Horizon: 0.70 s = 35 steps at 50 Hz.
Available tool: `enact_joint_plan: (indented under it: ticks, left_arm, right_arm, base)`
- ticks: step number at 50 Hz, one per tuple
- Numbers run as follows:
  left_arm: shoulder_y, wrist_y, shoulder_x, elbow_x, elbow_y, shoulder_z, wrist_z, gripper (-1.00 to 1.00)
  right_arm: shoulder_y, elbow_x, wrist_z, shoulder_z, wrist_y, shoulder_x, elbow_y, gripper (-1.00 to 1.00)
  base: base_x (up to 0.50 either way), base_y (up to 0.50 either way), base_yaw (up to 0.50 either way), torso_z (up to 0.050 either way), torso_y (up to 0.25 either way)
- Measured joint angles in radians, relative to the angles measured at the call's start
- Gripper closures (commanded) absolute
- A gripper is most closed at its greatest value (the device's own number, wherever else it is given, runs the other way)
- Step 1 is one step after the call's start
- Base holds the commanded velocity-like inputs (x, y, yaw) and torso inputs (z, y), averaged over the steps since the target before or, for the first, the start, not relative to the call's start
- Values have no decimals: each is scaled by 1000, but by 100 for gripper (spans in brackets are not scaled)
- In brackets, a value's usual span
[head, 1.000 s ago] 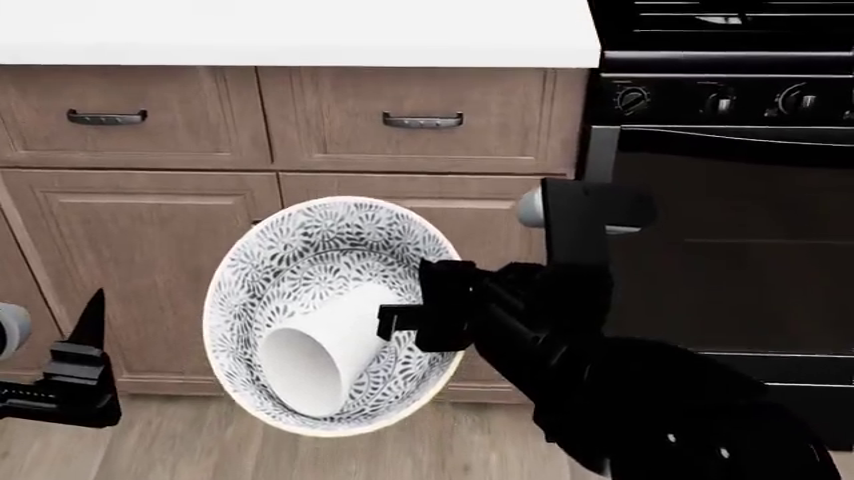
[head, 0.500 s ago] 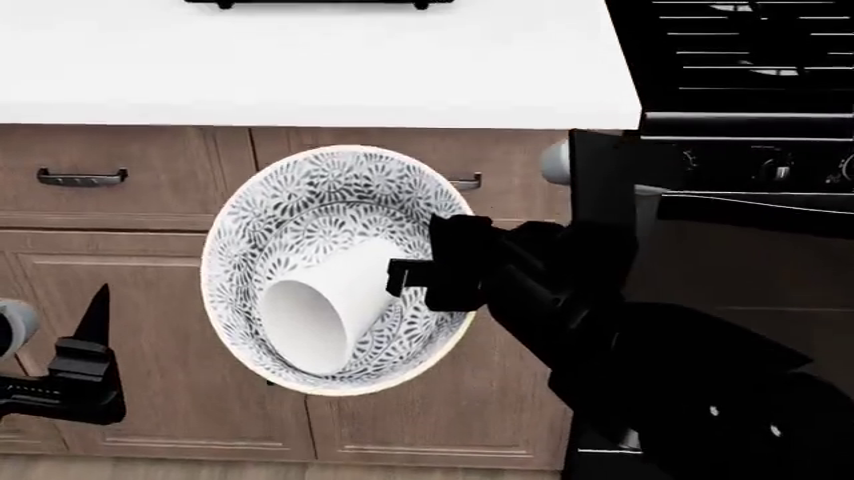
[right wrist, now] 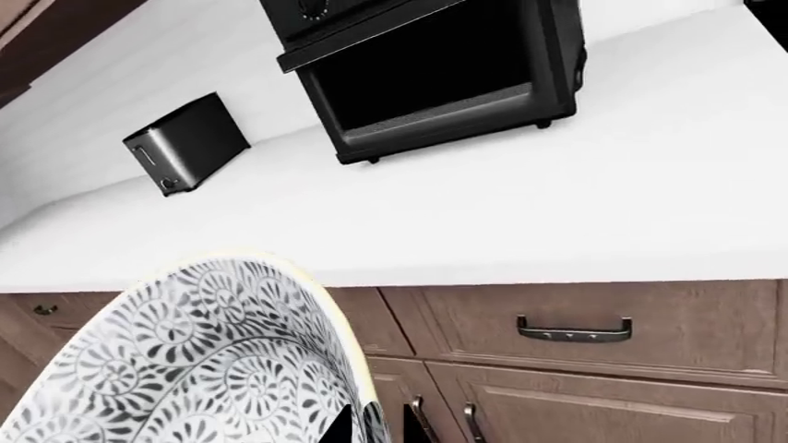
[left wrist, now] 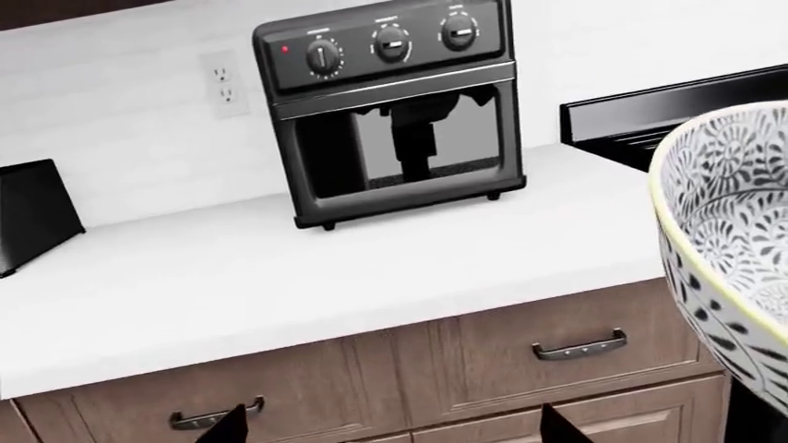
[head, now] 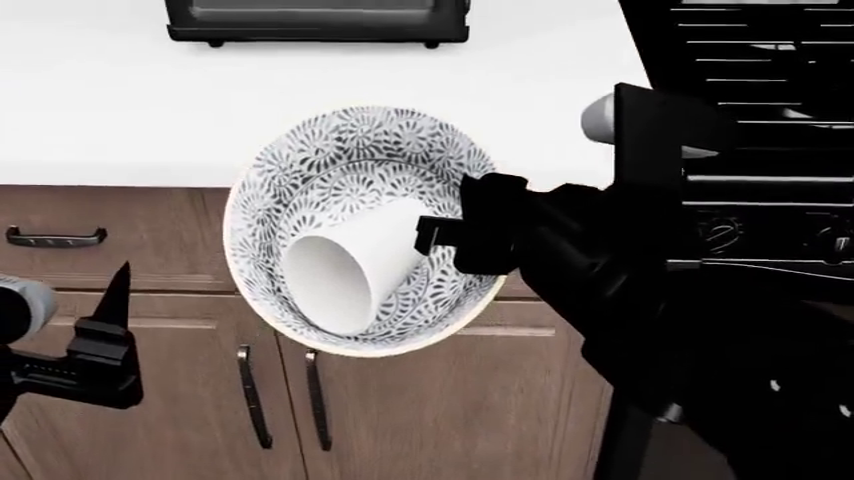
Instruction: Place the cup inside the bowl on the dining table and move the bowl to any counter.
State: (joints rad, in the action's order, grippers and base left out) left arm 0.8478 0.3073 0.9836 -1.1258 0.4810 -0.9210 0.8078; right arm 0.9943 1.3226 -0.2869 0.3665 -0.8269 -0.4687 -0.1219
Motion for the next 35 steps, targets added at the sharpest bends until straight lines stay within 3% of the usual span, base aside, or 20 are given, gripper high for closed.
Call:
enact_joint_plan:
  ticks: [35]
  left_arm:
    - [9,14,-1,-2,13,7,13,-100]
  right_arm:
    - [-18,33,-44,-47,-4,-74,14,100]
  base:
    - [341,1,0,0,1]
